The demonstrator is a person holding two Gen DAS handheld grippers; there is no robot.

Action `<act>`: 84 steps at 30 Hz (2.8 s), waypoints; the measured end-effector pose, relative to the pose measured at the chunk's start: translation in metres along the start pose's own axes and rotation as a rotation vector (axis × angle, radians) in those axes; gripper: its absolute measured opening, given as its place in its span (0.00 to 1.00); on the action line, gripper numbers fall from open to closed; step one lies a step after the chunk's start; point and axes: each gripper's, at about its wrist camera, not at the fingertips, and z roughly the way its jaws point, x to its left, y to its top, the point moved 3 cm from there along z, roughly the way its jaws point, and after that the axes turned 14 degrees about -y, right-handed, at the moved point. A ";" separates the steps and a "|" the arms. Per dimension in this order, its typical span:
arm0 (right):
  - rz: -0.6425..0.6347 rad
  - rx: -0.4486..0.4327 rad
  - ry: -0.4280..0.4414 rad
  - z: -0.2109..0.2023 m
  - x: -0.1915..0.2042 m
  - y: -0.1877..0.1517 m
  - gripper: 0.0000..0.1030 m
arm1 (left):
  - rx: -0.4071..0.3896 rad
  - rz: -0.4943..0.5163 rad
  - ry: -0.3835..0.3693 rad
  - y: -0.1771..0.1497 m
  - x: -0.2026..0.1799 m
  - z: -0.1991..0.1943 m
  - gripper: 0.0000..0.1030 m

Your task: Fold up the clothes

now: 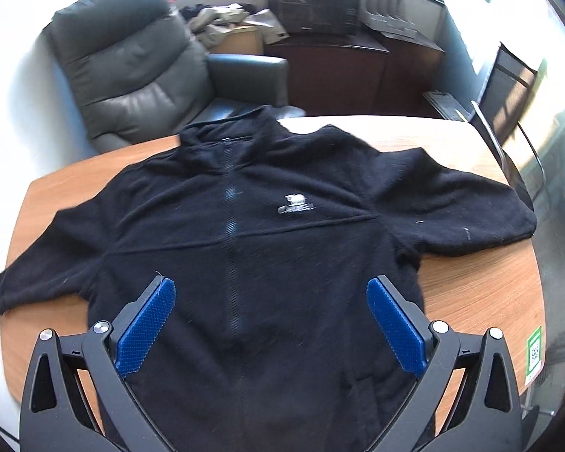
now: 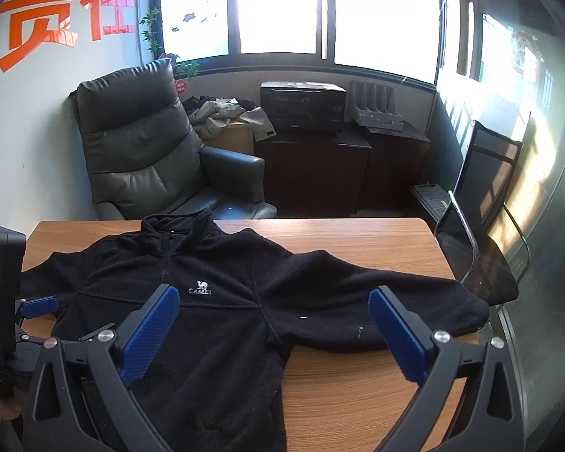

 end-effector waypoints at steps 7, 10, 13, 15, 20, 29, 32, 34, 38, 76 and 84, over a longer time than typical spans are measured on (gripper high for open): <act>0.034 0.090 -0.004 0.101 -0.097 -0.017 1.00 | 0.026 0.095 -0.117 0.044 -0.073 0.092 1.00; 0.011 0.137 0.038 0.166 -0.113 -0.027 1.00 | 0.058 0.148 -0.128 0.064 -0.089 0.144 1.00; -0.045 0.206 0.054 0.231 -0.114 -0.047 1.00 | 0.069 0.172 -0.169 0.085 -0.101 0.195 1.00; -0.088 0.265 0.056 0.270 -0.116 -0.067 1.00 | 0.078 0.181 -0.189 0.095 -0.105 0.225 1.00; -0.166 0.248 0.015 0.306 -0.122 -0.099 1.00 | 0.098 0.229 -0.199 0.108 -0.113 0.281 1.00; -0.048 0.330 -0.120 0.312 -0.182 -0.133 1.00 | 0.092 0.251 -0.217 0.119 -0.116 0.260 1.00; -0.042 0.298 -0.069 0.304 -0.160 -0.113 0.99 | 0.017 0.233 -0.283 0.106 -0.112 0.220 1.00; -0.043 0.227 0.110 0.296 -0.124 -0.088 0.99 | -0.013 0.234 -0.323 0.089 -0.109 0.196 1.00; -0.036 0.157 0.438 0.300 -0.048 -0.036 0.99 | -0.017 0.263 -0.393 0.044 -0.107 0.163 1.00; 0.258 0.343 0.095 0.320 -0.376 -0.116 0.94 | -0.076 0.490 -0.440 0.050 -0.158 0.131 1.00; 0.581 0.597 0.317 0.375 -0.434 -0.175 0.95 | 0.053 0.482 -0.428 0.099 -0.177 0.217 1.00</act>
